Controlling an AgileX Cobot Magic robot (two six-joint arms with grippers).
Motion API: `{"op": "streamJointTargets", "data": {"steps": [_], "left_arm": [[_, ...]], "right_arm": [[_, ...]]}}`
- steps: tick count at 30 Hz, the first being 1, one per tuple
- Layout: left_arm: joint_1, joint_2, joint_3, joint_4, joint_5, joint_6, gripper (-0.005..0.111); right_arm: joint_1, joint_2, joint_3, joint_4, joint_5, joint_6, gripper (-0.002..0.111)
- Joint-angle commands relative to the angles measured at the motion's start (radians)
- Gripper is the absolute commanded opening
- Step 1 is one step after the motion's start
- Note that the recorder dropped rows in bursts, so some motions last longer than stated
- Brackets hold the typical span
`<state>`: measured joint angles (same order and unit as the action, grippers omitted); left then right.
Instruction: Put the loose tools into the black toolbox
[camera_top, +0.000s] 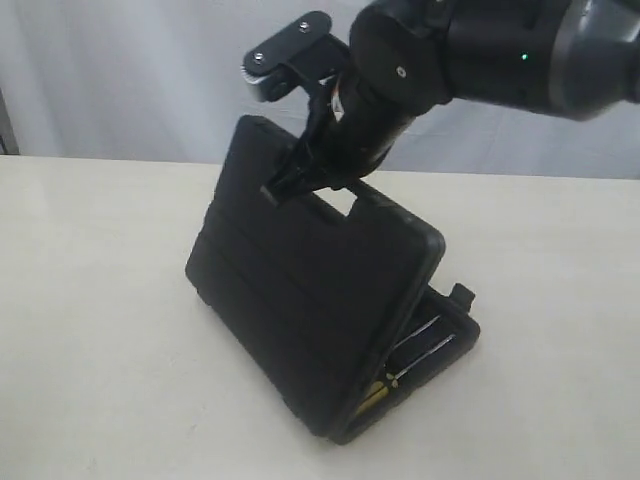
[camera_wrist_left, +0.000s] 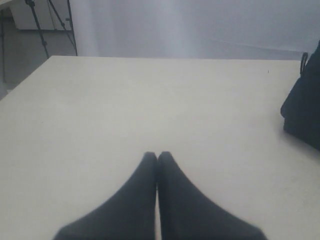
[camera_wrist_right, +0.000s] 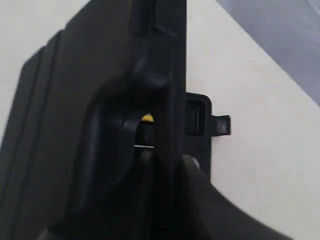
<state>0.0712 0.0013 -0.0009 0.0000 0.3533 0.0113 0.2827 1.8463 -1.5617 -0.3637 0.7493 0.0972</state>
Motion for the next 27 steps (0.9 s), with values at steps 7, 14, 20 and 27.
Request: {"op": "streamJointTargets", "data": {"steps": [7,14,20,27], "left_arm": [[-0.003,-0.001,0.001,0.000,-0.011,-0.004,0.000],[-0.003,-0.001,0.001,0.000,-0.011,-0.004,0.000],[-0.003,-0.001,0.001,0.000,-0.011,-0.004,0.000],[-0.003,-0.001,0.001,0.000,-0.011,-0.004,0.000]], "right_arm": [[-0.106,0.321,-0.007,-0.065,-0.122,0.055,-0.001],[-0.106,0.379,-0.007,-0.068,-0.135,0.080,0.000],[-0.106,0.327,-0.007,-0.067,-0.113,0.089,0.043],[-0.106,0.187,-0.007,-0.195,-0.032,0.180,0.075]]}}
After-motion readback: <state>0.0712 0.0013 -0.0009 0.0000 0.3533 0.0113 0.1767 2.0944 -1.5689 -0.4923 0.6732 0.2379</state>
